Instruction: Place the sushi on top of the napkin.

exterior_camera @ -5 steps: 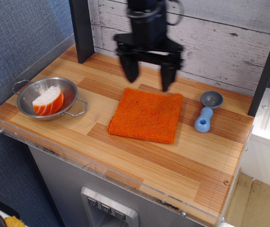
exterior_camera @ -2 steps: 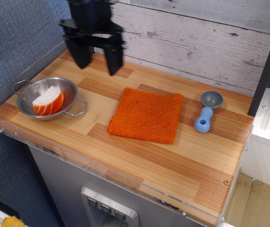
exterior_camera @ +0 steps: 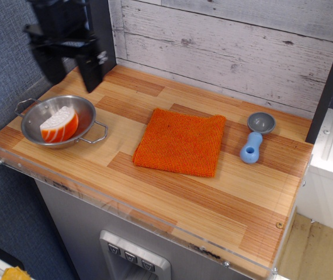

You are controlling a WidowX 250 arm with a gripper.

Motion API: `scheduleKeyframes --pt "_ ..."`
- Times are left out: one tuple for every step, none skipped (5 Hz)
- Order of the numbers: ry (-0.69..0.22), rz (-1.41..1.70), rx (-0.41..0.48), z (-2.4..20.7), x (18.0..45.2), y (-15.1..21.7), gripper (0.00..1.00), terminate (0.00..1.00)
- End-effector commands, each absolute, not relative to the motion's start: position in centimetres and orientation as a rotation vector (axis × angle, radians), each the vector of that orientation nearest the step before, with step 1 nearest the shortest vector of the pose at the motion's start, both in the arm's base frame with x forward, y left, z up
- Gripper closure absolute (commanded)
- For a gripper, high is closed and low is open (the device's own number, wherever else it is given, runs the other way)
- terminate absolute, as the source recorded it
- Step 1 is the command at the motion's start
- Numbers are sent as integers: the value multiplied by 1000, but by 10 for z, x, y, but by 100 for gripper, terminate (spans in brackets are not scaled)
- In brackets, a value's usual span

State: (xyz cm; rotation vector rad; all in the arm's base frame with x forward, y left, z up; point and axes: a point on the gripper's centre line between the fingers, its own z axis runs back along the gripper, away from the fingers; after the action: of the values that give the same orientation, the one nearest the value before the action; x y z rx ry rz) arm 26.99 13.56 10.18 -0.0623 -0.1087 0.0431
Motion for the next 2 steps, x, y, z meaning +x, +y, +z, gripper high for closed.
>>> scheduleKeyframes --pt "-117 38 9 107 261 189 0 0" --pt "-118 40 8 100 264 194 0 0"
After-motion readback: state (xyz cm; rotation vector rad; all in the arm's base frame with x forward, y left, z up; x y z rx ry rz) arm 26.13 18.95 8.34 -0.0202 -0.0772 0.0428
